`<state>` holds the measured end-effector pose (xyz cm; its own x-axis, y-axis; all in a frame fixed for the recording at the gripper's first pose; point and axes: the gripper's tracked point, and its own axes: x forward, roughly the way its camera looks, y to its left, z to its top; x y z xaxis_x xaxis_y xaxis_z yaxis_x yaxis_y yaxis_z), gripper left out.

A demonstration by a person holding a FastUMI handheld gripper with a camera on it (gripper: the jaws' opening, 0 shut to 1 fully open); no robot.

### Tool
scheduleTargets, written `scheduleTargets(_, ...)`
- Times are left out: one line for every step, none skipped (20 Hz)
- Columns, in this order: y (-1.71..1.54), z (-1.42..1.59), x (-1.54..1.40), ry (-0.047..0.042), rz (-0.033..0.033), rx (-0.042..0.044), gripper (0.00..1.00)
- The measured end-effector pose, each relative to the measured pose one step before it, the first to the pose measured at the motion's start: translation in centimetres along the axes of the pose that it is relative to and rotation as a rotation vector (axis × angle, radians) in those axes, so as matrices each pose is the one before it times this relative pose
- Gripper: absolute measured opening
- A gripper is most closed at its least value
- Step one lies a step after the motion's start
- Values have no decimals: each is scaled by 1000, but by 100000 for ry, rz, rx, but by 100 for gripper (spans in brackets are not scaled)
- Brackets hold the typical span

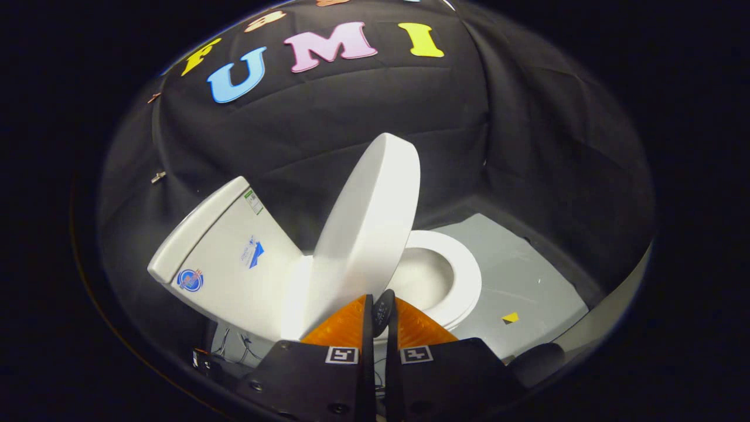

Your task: Open the toilet lid.

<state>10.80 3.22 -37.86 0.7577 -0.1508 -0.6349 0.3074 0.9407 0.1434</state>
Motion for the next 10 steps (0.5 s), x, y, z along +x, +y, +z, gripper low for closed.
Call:
scheduleTargets(1111,465,-431,-1470,775,-2662,11)
scheduleTargets(900,246,-433,-1322,847,-2827,11)
scheduleTargets(1127,403,-370,-1365,1047,-2940,11)
scheduleTargets(1236,414,-316,-1456,1269,-2894,11)
scheduleTargets(1206,413,-251,-1478,1415,-2706,11)
scheduleTargets(1232,393,-172,-1473,1455,-2389,11)
scheduleTargets(1218,305,-139,-1336,1457,-1924,11)
scheduleTargets(1236,353,-120,-1240,1531,-1358,11)
scheduleTargets(1231,298,1,-775,1619,-1081,11)
scheduleTargets(1183,203,118,-557,1485,-1126,11)
